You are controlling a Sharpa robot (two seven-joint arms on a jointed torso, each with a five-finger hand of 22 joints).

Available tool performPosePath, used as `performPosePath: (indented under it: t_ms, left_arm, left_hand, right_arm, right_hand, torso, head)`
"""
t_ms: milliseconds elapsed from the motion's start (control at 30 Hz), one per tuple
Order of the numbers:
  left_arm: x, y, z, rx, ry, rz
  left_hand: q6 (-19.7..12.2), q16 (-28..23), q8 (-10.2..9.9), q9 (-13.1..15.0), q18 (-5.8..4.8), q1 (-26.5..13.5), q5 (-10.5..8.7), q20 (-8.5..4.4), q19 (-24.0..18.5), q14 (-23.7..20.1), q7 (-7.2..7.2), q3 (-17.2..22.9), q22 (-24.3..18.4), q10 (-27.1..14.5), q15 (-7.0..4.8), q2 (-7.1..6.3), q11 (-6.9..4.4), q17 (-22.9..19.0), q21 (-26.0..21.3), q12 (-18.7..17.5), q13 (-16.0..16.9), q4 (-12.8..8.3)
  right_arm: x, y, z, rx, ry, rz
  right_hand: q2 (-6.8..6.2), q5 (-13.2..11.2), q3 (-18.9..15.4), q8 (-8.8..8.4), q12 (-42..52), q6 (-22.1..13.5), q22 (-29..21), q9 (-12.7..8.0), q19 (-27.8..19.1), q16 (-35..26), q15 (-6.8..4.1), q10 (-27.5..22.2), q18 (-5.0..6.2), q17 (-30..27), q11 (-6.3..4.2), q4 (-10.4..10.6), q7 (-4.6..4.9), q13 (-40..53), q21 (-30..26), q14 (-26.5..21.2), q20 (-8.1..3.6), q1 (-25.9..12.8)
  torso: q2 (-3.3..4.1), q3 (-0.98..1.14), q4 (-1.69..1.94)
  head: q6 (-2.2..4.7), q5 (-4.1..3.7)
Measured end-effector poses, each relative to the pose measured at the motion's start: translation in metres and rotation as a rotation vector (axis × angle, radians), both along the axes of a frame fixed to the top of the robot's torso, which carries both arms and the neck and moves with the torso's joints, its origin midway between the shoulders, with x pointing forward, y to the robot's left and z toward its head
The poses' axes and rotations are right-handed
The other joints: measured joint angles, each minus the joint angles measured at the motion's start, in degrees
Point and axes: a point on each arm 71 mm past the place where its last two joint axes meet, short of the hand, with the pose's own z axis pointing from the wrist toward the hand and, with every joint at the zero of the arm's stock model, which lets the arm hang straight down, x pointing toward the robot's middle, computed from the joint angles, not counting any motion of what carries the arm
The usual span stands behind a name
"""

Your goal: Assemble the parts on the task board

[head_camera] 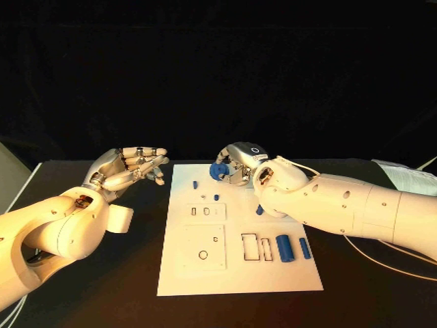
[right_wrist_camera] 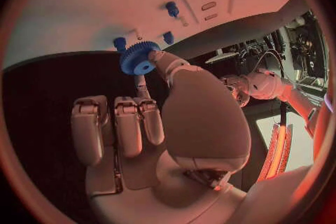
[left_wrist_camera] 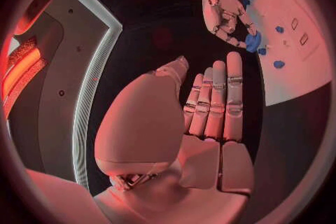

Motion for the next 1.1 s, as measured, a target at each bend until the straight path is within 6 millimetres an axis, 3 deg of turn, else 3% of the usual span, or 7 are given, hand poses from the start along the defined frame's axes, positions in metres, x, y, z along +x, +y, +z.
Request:
performPosePath:
  t_ms: [433,1100]
  left_arm:
    - [0.001,-0.002,0.0,-0.002,0.001,-0.003]
    - [0.0,-0.002,0.0,-0.001,0.001,-0.003]
  left_hand:
    - [0.0,0.0,0.0,0.0,0.0,0.0,0.0,0.0,0.0,0.0,0.0,0.0,0.0,0.0,0.0,0.0,0.0,0.0,0.0,0.0,0.0,0.0]
    - [0.0,0.0,0.0,0.0,0.0,0.2,0.0,0.22,-0.2,0.0,0.0,0.2,0.1,0.0,0.0,-0.23,0.0,0.0,0.4,0.0,0.0,0.2]
  right_arm:
    - [0.006,0.017,-0.015,-0.037,0.04,-0.012]
    - [0.013,0.018,-0.023,-0.079,0.071,-0.037]
  right_hand:
    - [-0.38,-0.4,0.1,0.09,0.0,0.1,0.0,0.0,0.0,0.0,0.01,0.0,0.0,0.0,0.01,0.2,-0.1,0.0,0.0,0.0,0.0,-0.4]
    - [-0.91,-1.1,0.3,0.54,0.0,0.3,0.0,0.0,0.0,0.0,0.02,0.0,0.0,0.0,0.01,0.0,-0.28,0.0,0.0,0.0,0.01,-0.9]
  torso:
    - [0.05,0.01,0.03]
    - [0.02,0.12,-0.1]
  head:
    - [-0.22,0.07]
    - [-0.4,0.7]
